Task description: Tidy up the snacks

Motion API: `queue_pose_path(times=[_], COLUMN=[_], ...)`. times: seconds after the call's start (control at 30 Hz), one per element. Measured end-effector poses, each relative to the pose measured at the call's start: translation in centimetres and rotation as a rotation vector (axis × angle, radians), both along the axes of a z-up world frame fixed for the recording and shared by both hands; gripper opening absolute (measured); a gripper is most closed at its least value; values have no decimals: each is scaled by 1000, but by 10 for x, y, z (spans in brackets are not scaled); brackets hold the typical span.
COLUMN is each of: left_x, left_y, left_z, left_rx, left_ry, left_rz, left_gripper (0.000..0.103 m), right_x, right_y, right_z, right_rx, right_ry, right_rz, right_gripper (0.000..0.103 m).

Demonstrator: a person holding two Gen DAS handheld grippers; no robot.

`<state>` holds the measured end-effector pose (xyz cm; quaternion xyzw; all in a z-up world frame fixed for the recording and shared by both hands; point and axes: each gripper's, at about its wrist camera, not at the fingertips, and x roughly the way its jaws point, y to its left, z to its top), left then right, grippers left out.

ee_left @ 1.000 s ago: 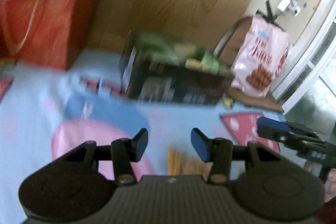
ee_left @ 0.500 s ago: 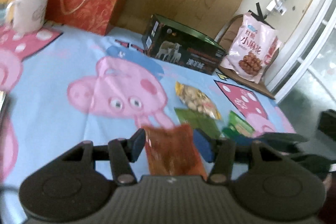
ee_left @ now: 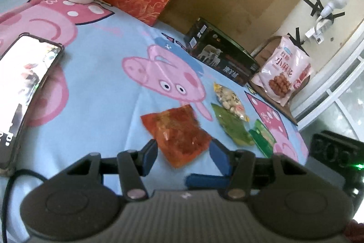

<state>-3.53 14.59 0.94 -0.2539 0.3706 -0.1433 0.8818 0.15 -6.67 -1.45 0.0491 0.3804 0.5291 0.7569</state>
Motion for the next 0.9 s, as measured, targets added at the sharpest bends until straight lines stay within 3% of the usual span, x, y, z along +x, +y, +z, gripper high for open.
queue_pose_path(times=[0.07, 0.17, 0.23, 0.43, 0.6, 0.67, 0.77, 0.9], left_x=[-2, 0, 2, 7, 4, 2, 0, 0], left_y=[1, 3, 3, 4, -6, -8, -6, 2], left_z=[1, -2, -6, -18, -17, -18, -20, -22], left_rx=[-6, -26, -45, -114, -62, -52, -58, -104], left_ry=[-9, -5, 6, 11, -32, -47, -61, -65], left_rz=[-7, -9, -7, 56, 78, 81, 78, 73], left_gripper=[51, 53, 53, 57, 54, 54, 55, 58], right_x=[2, 8, 20, 54, 70, 73, 71, 69], right_y=[-15, -42, -54, -61, -50, -42, -35, -39], right_z=[8, 18, 22, -13, -33, -34, -31, -29], right_rx=[-9, -29, -20, 36, 153, 171, 144, 151], right_ry=[1, -41, -10, 267, 469, 488, 453, 452], right_rz=[11, -70, -126, -265, -313, -325, -352, -357], right_gripper=[24, 27, 28, 28, 26, 26, 11, 10])
